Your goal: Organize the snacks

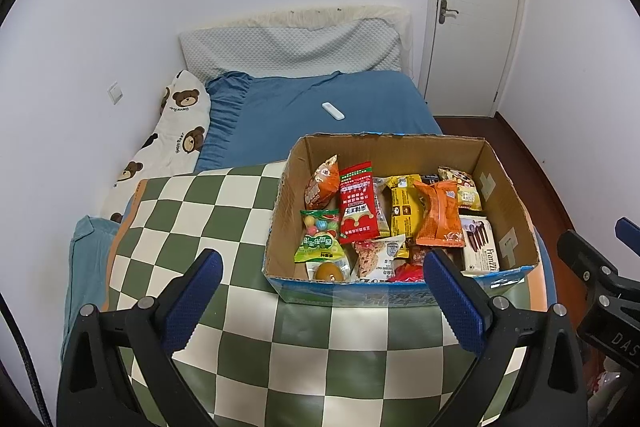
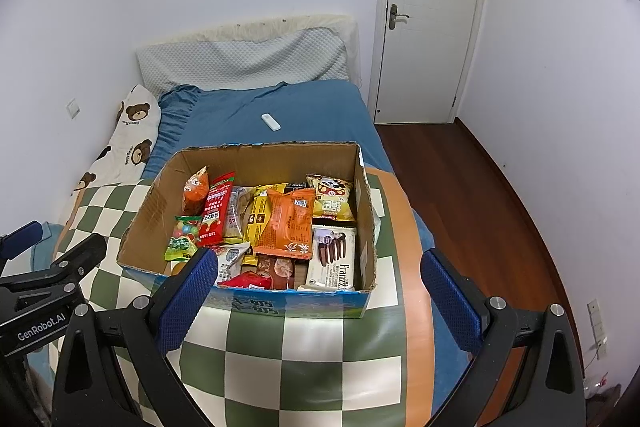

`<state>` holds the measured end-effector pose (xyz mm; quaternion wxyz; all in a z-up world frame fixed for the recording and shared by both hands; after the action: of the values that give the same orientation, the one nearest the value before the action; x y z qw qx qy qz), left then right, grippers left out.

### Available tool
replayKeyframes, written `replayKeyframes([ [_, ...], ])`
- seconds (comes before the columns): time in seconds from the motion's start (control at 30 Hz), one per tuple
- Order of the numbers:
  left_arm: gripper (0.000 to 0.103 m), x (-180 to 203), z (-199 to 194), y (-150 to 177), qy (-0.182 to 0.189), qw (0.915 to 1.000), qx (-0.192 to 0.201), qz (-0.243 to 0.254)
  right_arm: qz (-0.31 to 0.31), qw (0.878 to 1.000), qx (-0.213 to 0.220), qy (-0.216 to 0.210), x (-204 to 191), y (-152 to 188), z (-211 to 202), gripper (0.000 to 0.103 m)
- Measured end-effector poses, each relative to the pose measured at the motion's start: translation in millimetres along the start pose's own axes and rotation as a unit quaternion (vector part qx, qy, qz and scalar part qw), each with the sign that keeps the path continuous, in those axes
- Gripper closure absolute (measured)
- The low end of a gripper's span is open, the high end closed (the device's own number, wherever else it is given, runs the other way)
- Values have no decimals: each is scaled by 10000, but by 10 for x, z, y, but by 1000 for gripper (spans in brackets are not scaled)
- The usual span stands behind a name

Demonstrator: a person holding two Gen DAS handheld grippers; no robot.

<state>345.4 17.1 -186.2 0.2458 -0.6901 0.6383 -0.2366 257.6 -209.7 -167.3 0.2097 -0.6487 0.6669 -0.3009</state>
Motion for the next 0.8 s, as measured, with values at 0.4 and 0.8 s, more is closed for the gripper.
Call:
replayKeyframes([
  [0.4, 0, -2, -18, -12, 1, 10000, 13, -6, 24, 10000, 6, -11, 9, 0, -10, 0],
  [0.8, 0, 6, -37, -34, 3, 10000, 20, -5, 29, 10000, 2, -27, 10, 2, -2, 0],
])
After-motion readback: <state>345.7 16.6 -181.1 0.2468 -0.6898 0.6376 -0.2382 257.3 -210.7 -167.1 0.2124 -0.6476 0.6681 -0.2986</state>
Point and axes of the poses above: each gripper's, at about its wrist camera, not at the fingertips, and z roughly the way its jaws point, x to its right, y to its underside, the point moved 10 cm from there along z, roughly the way its jaws point, and after that the axes turned 5 degrees about -z, right-handed, at the moved point
